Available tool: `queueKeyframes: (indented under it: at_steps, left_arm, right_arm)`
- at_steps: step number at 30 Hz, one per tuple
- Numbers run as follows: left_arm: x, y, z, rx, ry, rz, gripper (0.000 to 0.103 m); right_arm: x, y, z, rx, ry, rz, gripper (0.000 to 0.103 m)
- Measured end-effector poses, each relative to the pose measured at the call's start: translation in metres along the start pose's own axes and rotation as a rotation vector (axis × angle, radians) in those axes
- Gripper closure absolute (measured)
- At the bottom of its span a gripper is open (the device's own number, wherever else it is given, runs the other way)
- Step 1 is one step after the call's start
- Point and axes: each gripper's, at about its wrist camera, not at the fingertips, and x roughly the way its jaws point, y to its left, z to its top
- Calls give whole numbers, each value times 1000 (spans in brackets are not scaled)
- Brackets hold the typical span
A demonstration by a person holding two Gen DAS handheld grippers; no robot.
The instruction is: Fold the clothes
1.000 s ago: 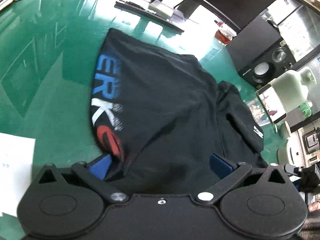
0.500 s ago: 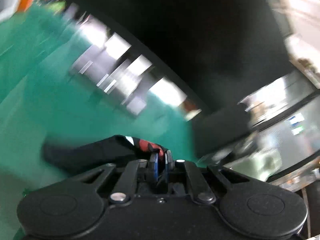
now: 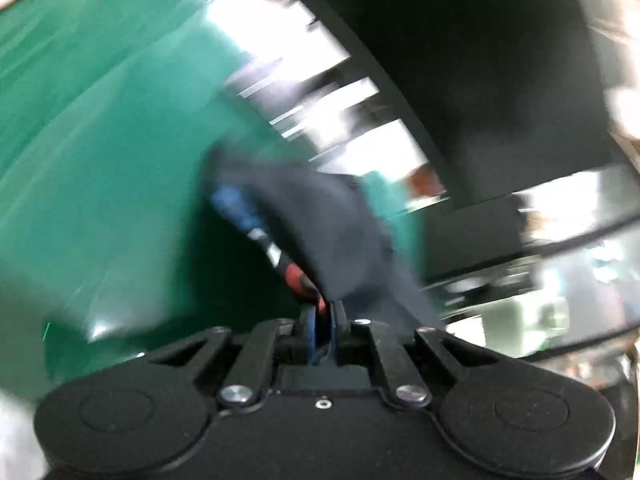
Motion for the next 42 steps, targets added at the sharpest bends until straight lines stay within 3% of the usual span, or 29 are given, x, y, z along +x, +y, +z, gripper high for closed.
queueKeyframes:
  at_steps: [3, 5, 6, 8, 9, 11, 14, 17, 20, 24, 26, 27, 28, 29, 30, 32, 42]
  left_arm:
    - [4, 37, -12, -89, 25, 82, 95]
    - [0, 44, -14, -89, 16, 106, 85]
    - [-4, 47, -15, -76, 6, 123, 83]
    - [-9, 49, -15, -60, -6, 144, 62]
    - [-17, 47, -17, -23, -41, 191, 54]
    - [-29, 41, -18, 15, -93, 235, 33]
    - [-26, 28, -18, 56, -87, 217, 31]
    - [-18, 19, -24, 90, -50, 207, 30]
    - [-15, 14, -29, 138, -56, 204, 25]
    - [-5, 1, -35, 202, -24, 189, 28]
    - [0, -5, -38, 240, -16, 198, 60]
    - [3, -8, -39, 262, -9, 207, 69]
    - [3, -8, -40, 266, -3, 215, 86]
    - [4, -8, -41, 270, 3, 224, 91]
    - [0, -5, -43, 272, 4, 223, 91]
    - [-4, -3, -43, 257, 0, 220, 93]
    - [-11, 6, -59, 244, 49, 248, 93]
  right_arm:
    - [12, -41, -36, 123, 117, -84, 90]
    - [19, -59, -53, 163, 181, -126, 83]
    - [20, -61, -54, 168, 203, -136, 70]
    - [15, -65, -57, 188, 229, -130, 37]
    - [9, -67, -58, 203, 233, -115, 24]
    - [-2, -68, -57, 199, 195, -123, 20]
    - [-19, -76, -54, 251, 116, -102, 20]
    - [-12, -83, -59, 271, 145, -100, 20]
    - [5, -72, -67, 199, 193, -112, 23]
    - [18, -67, -70, 203, 206, -94, 23]
    - [21, -66, -69, 220, 193, -91, 23]
    - [22, -65, -69, 221, 191, -92, 26]
    - [23, -63, -68, 216, 184, -105, 30]
    - [24, -61, -68, 194, 183, -133, 49]
    - [28, -58, -67, 157, 195, -186, 73]
    - [32, -61, -68, 152, 212, -221, 86]
    - [16, -75, -79, 207, 236, -204, 86]
